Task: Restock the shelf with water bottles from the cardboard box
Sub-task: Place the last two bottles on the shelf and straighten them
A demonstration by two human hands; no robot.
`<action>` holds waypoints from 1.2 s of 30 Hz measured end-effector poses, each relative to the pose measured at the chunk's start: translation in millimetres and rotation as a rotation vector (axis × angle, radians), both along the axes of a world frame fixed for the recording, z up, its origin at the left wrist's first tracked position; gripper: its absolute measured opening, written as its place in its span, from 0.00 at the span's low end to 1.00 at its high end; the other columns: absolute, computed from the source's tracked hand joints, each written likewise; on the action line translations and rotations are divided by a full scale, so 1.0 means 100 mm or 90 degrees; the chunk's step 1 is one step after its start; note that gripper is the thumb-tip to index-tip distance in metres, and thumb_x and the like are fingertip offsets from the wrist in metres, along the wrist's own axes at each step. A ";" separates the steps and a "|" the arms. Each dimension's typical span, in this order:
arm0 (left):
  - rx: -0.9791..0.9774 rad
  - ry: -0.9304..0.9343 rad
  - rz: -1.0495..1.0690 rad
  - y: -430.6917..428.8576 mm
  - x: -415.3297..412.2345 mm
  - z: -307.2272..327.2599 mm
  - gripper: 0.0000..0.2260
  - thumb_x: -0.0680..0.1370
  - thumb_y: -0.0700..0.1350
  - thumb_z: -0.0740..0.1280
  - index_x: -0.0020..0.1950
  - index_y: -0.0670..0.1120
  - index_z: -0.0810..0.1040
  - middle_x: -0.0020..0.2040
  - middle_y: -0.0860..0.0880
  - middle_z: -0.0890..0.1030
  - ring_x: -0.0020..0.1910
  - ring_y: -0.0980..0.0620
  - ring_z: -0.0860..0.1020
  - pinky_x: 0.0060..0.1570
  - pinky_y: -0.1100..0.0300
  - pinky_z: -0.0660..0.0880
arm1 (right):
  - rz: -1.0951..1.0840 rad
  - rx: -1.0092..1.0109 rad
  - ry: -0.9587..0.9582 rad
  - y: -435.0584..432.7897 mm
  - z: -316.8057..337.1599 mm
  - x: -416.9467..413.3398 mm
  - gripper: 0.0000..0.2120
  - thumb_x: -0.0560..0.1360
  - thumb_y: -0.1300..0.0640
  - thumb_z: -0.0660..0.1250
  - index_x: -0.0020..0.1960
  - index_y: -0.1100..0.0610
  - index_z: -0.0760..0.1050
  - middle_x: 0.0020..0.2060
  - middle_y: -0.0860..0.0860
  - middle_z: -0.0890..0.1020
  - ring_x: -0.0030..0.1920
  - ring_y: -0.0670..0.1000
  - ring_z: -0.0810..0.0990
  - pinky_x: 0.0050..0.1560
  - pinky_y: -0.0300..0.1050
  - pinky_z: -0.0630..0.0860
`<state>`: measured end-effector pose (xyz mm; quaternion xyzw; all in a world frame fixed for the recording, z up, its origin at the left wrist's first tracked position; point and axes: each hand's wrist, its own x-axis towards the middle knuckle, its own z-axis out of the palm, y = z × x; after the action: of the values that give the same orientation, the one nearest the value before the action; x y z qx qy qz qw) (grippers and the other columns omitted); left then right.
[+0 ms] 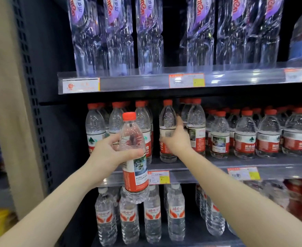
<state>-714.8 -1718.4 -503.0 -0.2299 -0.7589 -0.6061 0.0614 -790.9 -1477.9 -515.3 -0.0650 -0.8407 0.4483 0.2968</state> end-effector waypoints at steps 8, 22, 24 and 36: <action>-0.016 0.018 -0.011 0.06 -0.04 -0.05 0.25 0.70 0.43 0.80 0.65 0.55 0.80 0.48 0.52 0.89 0.46 0.54 0.88 0.43 0.61 0.81 | -0.041 -0.037 0.046 0.02 -0.13 -0.17 0.44 0.72 0.56 0.78 0.79 0.52 0.57 0.62 0.57 0.81 0.60 0.60 0.81 0.59 0.57 0.80; -0.027 0.036 -0.051 0.40 -0.10 -0.01 0.18 0.70 0.43 0.81 0.59 0.51 0.83 0.48 0.53 0.89 0.47 0.55 0.87 0.45 0.63 0.82 | -0.065 -0.011 -0.075 -0.03 -0.11 0.01 0.30 0.76 0.55 0.71 0.72 0.62 0.64 0.62 0.60 0.79 0.61 0.62 0.79 0.58 0.51 0.76; -0.018 0.041 -0.039 0.53 -0.13 0.04 0.19 0.70 0.46 0.82 0.58 0.52 0.82 0.47 0.53 0.89 0.46 0.56 0.88 0.46 0.61 0.81 | -0.039 -0.040 -0.035 -0.02 -0.07 0.25 0.17 0.77 0.58 0.66 0.65 0.60 0.72 0.55 0.56 0.82 0.53 0.58 0.80 0.53 0.49 0.77; 0.026 0.079 0.019 1.20 -0.35 0.31 0.27 0.63 0.52 0.86 0.55 0.52 0.77 0.43 0.52 0.88 0.43 0.54 0.87 0.48 0.50 0.83 | 0.367 -0.159 -0.033 0.33 -0.06 0.80 0.30 0.71 0.65 0.72 0.69 0.46 0.72 0.58 0.49 0.85 0.59 0.50 0.83 0.63 0.53 0.78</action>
<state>-749.5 -1598.2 -472.0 -0.2544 -0.7442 -0.6054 0.1217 -710.8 -1444.9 -520.9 0.1289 -0.7701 0.6120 0.1256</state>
